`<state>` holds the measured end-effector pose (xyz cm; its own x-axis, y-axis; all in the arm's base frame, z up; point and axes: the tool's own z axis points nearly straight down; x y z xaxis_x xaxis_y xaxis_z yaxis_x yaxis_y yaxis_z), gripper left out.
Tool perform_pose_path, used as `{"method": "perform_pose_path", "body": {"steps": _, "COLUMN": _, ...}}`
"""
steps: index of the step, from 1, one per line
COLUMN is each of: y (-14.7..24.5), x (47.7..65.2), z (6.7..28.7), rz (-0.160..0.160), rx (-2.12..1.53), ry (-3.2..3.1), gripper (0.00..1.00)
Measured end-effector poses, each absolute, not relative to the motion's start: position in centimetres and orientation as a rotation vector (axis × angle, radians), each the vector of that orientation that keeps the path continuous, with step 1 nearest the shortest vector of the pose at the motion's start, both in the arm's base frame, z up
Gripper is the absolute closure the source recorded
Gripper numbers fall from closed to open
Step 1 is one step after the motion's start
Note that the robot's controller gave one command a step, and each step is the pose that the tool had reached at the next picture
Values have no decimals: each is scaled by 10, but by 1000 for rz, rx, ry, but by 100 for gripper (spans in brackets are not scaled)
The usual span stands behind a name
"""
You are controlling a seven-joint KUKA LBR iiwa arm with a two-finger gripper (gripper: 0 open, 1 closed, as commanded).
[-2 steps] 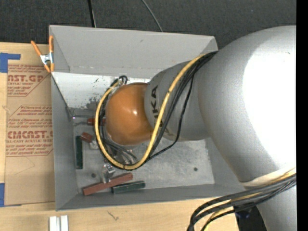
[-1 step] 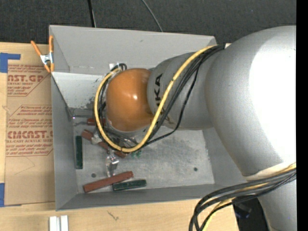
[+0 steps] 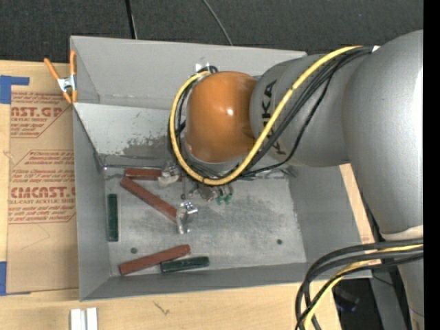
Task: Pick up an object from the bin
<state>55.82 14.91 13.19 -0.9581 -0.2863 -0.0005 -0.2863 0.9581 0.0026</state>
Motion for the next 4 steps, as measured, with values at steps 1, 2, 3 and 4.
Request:
{"method": "perform_pose_path", "body": {"steps": 1, "y": 119, "x": 564, "z": 115, "rz": -1, "rx": -634, "ry": 3071, "gripper": 0}}
{"method": "perform_pose_path", "body": {"steps": 2, "y": 115, "x": 596, "z": 77, "rz": 9, "rx": -422, "ry": 3094, "gripper": 100}}
{"method": "perform_pose_path", "body": {"steps": 3, "y": 113, "x": 592, "z": 74, "rz": 5, "rx": -424, "ry": 3111, "gripper": 0}}
{"method": "perform_pose_path", "body": {"steps": 4, "y": 113, "x": 592, "z": 74, "rz": 5, "rx": -425, "ry": 3110, "gripper": 0}}
